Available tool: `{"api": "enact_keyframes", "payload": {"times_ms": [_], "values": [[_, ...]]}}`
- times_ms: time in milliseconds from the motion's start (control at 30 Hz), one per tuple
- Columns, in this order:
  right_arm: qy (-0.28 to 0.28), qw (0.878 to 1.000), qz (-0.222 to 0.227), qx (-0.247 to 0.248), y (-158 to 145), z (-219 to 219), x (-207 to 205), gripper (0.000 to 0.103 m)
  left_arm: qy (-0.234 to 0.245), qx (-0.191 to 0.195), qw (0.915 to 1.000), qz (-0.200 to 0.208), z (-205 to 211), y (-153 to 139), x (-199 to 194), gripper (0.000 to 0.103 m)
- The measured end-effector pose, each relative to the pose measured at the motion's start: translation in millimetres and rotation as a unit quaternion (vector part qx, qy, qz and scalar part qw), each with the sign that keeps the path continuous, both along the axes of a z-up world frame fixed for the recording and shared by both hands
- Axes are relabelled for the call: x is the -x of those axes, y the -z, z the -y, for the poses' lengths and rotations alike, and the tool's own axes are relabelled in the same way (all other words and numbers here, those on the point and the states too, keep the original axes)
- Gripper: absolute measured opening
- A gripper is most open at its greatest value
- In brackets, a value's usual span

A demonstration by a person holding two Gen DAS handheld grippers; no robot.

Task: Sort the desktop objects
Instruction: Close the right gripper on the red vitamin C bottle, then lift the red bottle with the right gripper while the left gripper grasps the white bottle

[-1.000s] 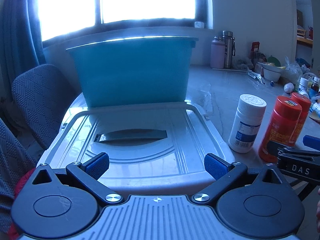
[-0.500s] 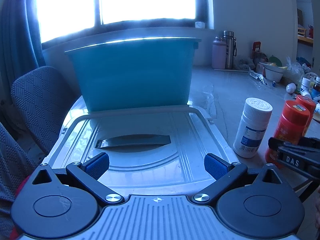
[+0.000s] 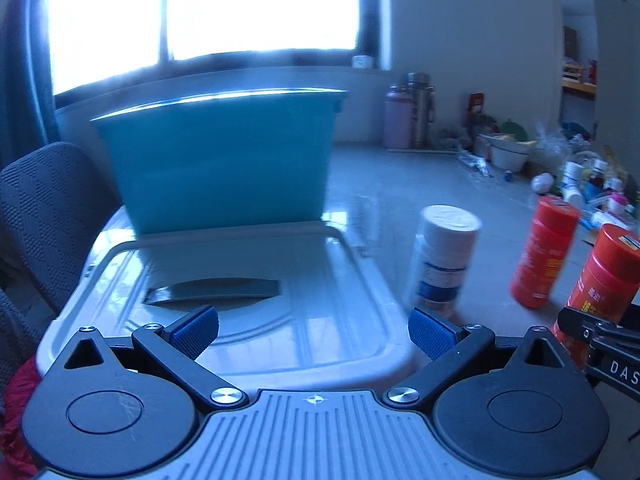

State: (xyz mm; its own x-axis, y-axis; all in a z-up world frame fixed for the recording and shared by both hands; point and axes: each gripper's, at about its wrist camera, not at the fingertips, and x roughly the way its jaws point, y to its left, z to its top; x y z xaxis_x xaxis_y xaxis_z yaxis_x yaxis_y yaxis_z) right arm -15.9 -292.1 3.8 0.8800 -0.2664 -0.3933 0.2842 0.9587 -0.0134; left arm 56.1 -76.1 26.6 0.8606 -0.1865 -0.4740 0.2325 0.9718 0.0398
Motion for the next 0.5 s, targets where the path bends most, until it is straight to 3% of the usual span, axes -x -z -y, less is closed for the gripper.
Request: {"api": "enact_keyframes", "payload": {"times_ms": [100,267,333,367,433,500], "values": [[0.015,1.0,-0.001,-0.001,3.5,-31.5,39.3,0.049,0.014,0.003,0.9999,0.001,9.8,1.8,11.7,0.102],[0.035,0.999,0.001,-0.005,8.9,-43.7,77.8,0.049,0.029,0.009,0.9995,0.0,18.3,5.4,28.0,0.102],[0.042,0.999,0.002,-0.006,5.7,-19.3,67.5,0.049,0.033,0.01,0.9994,-0.001,21.4,6.8,32.8,0.102],[0.044,0.999,0.001,-0.008,3.9,-37.5,79.1,0.049,0.036,0.009,0.9993,-0.002,22.8,7.4,34.6,0.102],[0.05,0.999,0.0,-0.011,7.1,-13.7,66.0,0.049,0.041,0.007,0.9991,-0.003,26.5,8.9,37.0,0.102],[0.055,0.998,0.0,-0.012,11.9,-23.4,77.3,0.049,0.046,0.004,0.9989,-0.004,29.9,9.0,37.5,0.102]]}}
